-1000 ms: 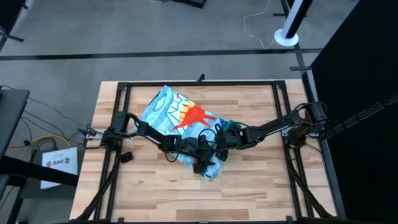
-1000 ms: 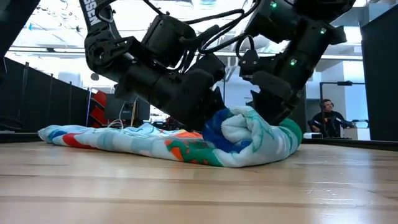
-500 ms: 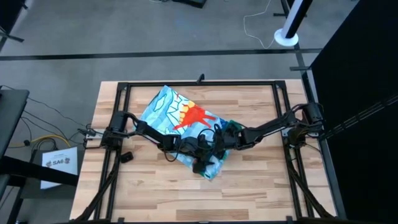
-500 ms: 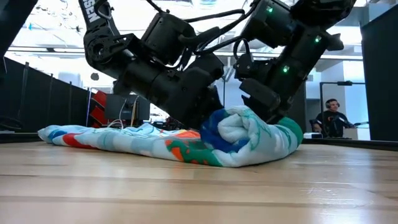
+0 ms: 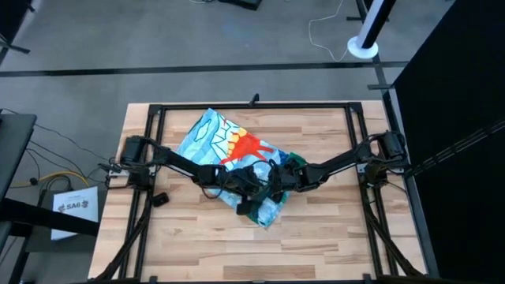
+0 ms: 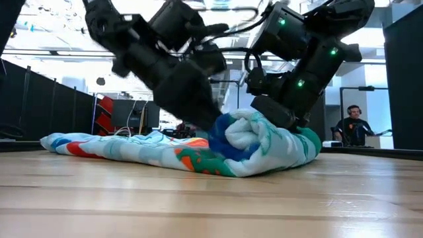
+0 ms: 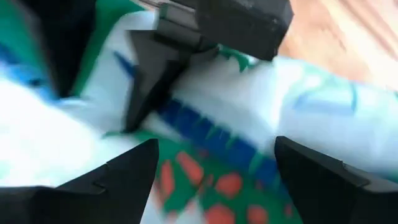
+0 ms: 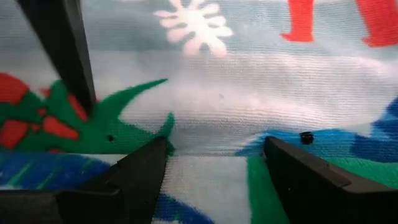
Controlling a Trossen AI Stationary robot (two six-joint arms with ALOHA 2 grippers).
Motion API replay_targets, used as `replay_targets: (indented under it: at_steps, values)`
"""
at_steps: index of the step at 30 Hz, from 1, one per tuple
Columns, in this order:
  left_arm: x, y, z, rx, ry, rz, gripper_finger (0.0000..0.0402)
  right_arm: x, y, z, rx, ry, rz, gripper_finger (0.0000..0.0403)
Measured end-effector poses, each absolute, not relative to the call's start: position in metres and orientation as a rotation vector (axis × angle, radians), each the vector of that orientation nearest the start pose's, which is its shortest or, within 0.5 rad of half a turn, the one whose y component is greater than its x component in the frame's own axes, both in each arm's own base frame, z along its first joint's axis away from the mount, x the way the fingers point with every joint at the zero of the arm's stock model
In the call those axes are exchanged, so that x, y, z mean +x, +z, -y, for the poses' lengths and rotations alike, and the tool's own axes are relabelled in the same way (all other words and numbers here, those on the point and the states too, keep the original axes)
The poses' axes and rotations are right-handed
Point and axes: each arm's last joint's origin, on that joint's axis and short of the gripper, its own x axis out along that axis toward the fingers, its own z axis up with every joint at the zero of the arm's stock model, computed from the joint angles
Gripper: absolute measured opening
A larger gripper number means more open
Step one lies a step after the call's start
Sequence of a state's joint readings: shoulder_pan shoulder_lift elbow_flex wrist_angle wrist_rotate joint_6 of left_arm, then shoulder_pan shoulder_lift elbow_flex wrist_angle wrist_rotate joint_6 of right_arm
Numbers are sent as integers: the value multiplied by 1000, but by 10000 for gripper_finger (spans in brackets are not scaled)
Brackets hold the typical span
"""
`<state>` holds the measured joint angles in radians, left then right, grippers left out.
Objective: Roll towel
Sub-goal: Roll the multicolor dinosaur print towel
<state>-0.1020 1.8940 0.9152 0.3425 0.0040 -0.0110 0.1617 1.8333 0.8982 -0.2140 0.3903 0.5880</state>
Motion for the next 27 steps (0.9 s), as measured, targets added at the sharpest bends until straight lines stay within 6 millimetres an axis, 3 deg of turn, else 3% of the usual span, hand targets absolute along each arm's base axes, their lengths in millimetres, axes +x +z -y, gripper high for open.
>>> replay_targets:
  at_steps: [4,9,12,17,27]
  values:
    - [355,149,20,137,37,-630,306,318,110,-41,213,-509,-1007,259]
    - [346,129,-11,106,110,-643,306,318,110,-41,215,-504,-1011,259]
    - [340,106,-24,80,137,-702,306,318,109,-41,211,-498,-1014,259]
    - [326,87,-43,21,186,-751,306,317,109,-42,232,-491,-1023,259]
    - [301,77,-52,-20,250,-725,306,316,109,-44,262,-499,-1035,259]
